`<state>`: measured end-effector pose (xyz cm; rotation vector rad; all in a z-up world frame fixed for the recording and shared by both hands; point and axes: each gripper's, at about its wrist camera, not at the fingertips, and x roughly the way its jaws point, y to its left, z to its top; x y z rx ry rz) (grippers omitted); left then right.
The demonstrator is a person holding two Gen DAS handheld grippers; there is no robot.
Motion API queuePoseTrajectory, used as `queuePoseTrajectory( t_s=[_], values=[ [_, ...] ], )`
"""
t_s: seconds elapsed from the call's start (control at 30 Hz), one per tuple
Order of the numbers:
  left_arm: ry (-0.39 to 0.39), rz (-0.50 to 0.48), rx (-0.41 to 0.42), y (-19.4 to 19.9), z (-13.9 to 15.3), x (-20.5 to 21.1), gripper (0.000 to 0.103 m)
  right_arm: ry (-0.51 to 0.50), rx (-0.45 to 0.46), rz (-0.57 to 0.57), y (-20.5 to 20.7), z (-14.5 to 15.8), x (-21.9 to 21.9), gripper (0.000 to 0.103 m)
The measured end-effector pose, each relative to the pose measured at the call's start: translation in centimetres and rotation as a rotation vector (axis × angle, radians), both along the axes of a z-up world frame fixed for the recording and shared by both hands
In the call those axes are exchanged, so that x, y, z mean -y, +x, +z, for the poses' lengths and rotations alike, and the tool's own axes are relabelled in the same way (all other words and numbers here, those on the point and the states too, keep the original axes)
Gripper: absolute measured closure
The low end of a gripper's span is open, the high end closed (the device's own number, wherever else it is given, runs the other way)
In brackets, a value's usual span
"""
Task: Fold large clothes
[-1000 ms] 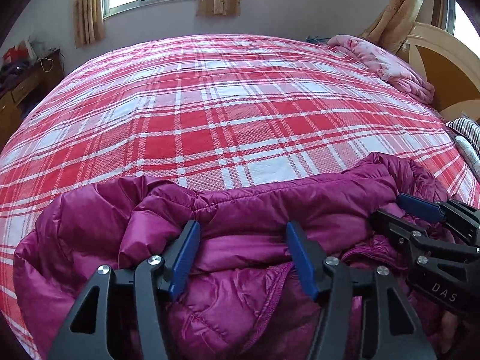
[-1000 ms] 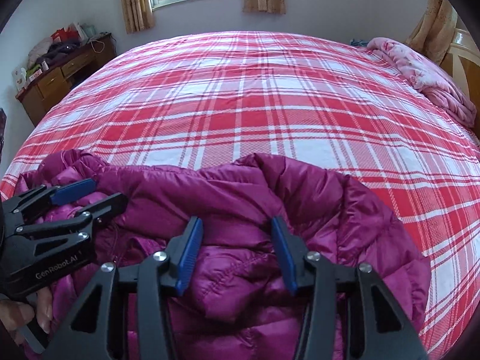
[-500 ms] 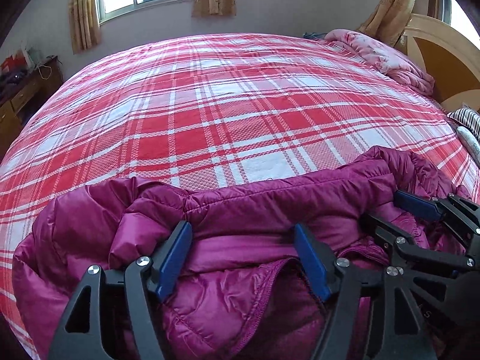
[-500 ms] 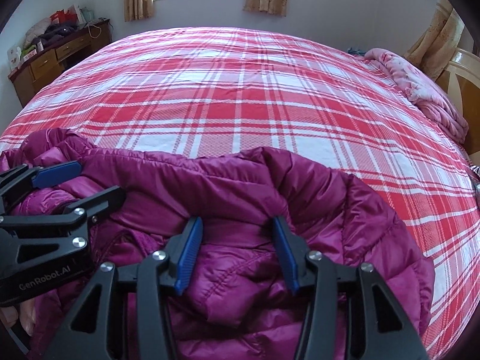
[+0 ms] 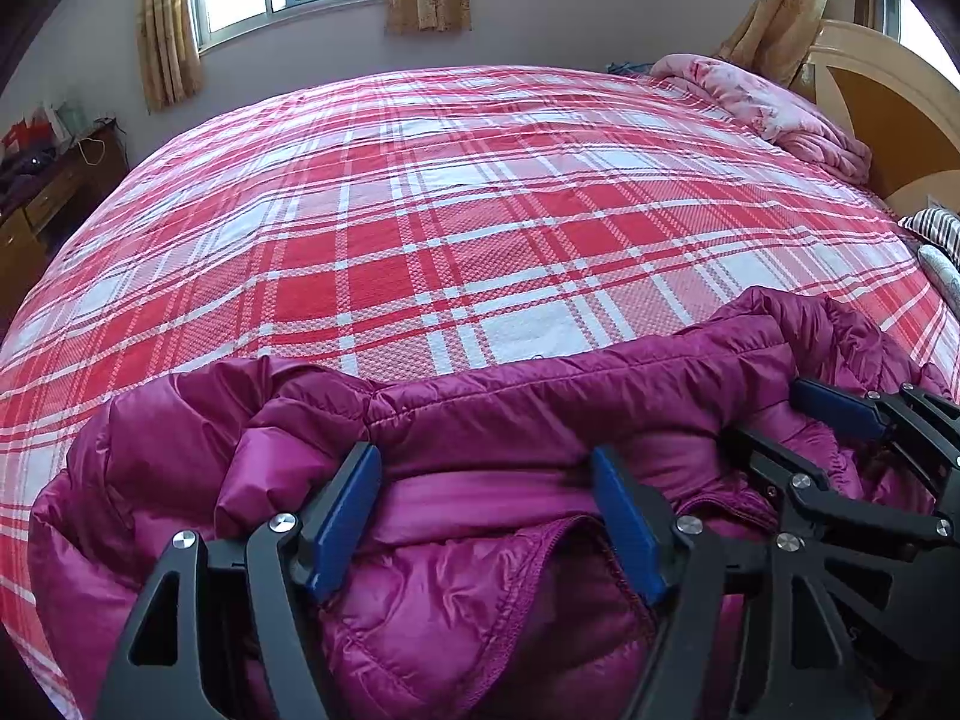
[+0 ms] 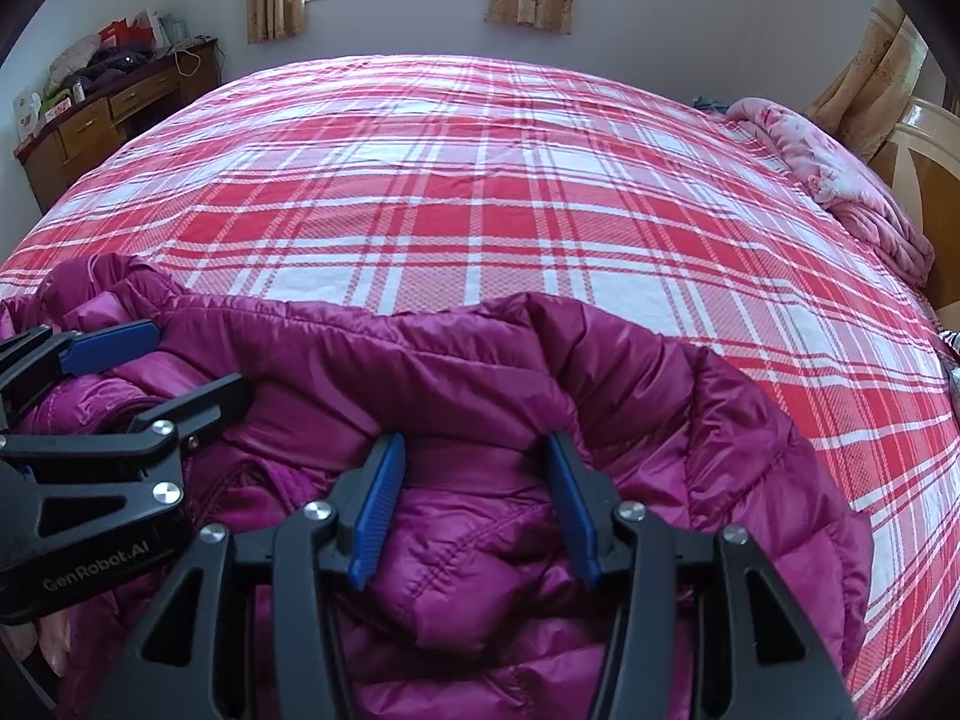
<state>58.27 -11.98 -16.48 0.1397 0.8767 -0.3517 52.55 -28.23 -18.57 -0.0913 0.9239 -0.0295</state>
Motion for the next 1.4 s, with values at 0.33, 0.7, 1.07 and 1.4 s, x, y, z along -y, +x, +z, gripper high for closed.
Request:
queuePoseTrajectory(
  t_s=[0.33, 0.7, 1.07, 1.4],
  values=[
    [0.013, 0.001, 0.004, 0.0, 0.0, 0.2, 0.029, -0.003, -0.01, 0.005, 0.0, -0.1, -0.1, 0.05],
    [0.011, 0.001, 0.004, 0.0, 0.0, 0.2, 0.029, -0.012, -0.011, 0.007, 0.0, -0.1, -0.2, 0.05],
    [0.015, 0.002, -0.015, 0.5, 0.1, 0.4, 0.029, -0.009, -0.013, 0.006, 0.1, -0.1, -0.1, 0.05],
    [-0.089, 0.012, 0.046, -3.0, 6.8, -3.0, 0.026, 0.042, 0.024, 0.001, -2.6, 3.3, 1.7, 0.012]
  ],
)
